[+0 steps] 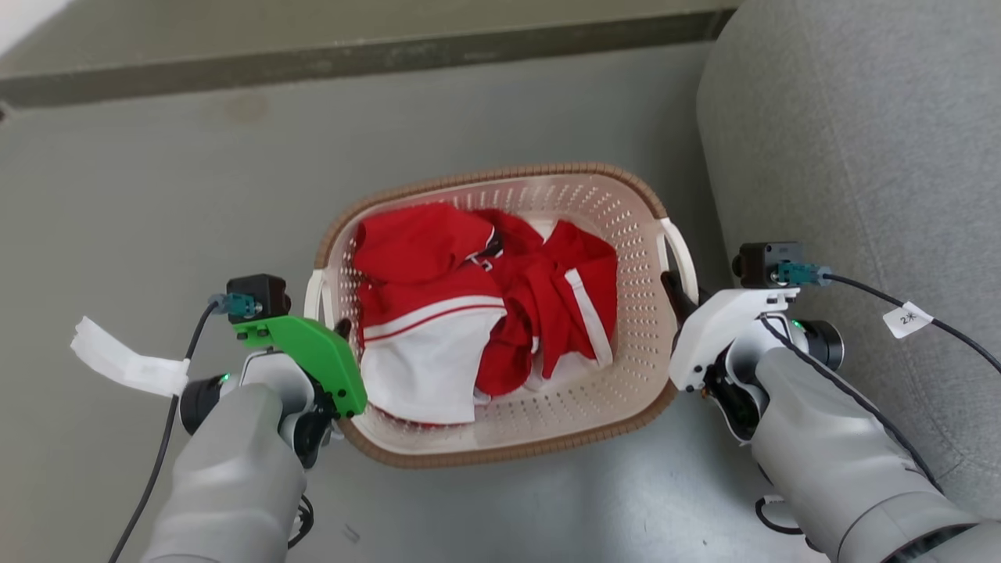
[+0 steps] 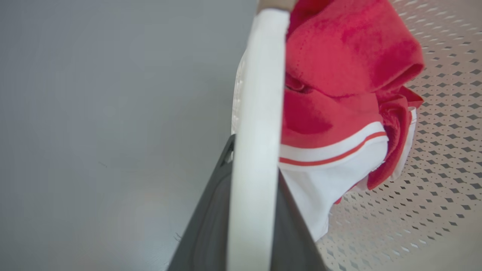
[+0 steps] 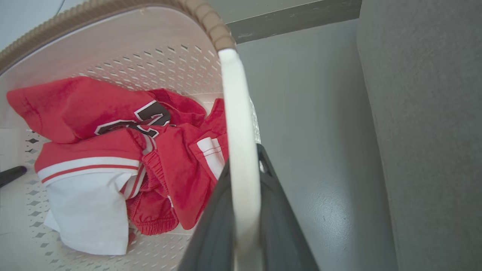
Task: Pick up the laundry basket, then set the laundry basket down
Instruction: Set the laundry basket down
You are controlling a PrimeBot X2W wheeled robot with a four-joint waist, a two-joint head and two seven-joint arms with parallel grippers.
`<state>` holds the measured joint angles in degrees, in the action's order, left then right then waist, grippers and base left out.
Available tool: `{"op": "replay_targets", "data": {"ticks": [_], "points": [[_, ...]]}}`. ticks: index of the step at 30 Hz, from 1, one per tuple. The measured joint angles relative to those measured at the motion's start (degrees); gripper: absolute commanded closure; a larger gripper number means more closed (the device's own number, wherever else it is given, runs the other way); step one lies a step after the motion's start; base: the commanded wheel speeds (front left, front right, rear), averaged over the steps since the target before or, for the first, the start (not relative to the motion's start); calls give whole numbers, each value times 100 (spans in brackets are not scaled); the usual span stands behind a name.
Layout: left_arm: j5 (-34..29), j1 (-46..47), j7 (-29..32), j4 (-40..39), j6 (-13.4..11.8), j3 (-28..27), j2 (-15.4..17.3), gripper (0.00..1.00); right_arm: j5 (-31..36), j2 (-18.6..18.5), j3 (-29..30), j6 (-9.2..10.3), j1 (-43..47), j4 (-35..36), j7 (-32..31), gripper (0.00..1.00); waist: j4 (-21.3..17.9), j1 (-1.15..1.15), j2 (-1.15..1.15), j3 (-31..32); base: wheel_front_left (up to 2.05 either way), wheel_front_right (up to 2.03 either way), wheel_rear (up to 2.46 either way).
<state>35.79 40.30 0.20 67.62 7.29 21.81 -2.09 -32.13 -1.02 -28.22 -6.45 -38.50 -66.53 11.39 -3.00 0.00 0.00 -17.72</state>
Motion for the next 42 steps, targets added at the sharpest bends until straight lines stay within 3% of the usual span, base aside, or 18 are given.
{"op": "replay_targets", "data": {"ticks": [9,42], "points": [[-140,147,-382,-23,-43,68,-5,100,57,-44,-33,35,-240,7,119,100,13,0,0,-467,0,0,0],[-197,1146,-632,162,-131,80,69,100,86,-45,-25,48,-1176,-77,221,100,24,1,0,-2665,0,0,0]]}}
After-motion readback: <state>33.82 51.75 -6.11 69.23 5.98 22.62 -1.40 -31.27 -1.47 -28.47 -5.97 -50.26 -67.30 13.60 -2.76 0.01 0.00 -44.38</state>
